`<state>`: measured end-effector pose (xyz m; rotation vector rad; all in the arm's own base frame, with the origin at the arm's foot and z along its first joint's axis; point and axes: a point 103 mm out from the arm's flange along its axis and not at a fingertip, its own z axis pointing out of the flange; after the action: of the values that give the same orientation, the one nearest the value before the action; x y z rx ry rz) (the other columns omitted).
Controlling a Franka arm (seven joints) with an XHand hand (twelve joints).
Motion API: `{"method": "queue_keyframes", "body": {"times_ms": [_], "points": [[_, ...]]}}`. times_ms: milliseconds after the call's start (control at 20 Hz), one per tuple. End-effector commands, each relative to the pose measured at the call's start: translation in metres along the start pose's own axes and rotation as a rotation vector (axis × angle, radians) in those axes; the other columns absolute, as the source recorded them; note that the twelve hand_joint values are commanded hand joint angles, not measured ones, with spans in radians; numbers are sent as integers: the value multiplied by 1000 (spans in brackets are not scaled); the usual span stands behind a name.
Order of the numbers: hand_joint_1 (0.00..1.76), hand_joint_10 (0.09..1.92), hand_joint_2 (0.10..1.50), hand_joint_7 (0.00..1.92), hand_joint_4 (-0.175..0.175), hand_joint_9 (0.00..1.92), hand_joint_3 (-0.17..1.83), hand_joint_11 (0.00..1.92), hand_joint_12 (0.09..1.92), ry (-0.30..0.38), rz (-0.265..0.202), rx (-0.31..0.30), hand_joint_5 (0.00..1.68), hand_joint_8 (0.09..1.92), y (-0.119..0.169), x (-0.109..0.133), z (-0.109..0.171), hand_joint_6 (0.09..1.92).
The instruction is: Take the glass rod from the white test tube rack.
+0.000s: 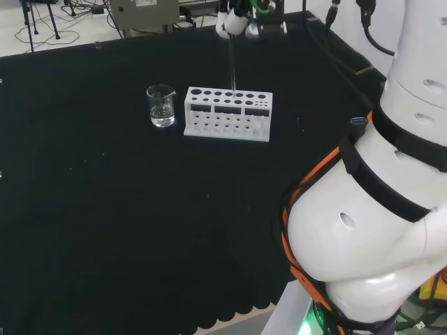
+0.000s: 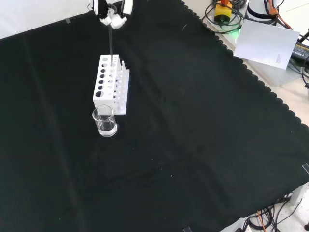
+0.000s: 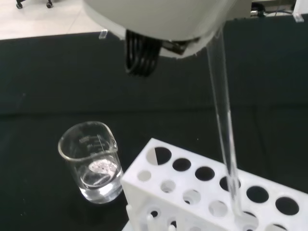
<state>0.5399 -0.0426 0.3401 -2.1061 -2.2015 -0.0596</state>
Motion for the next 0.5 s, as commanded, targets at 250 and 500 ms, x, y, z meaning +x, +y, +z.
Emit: {"method": "queue_keyframes", "body": {"times_ms": [250,500], "points": [[1223,625,532,1612,-175,1818,872,1280,800,-20,-27,-36,1308,865,-5,25,-42,704],[1224,626,529,1616,-175,1823,875,1285,798,-11,-49,-47,1312,862,-5,37,-40,697]]}}
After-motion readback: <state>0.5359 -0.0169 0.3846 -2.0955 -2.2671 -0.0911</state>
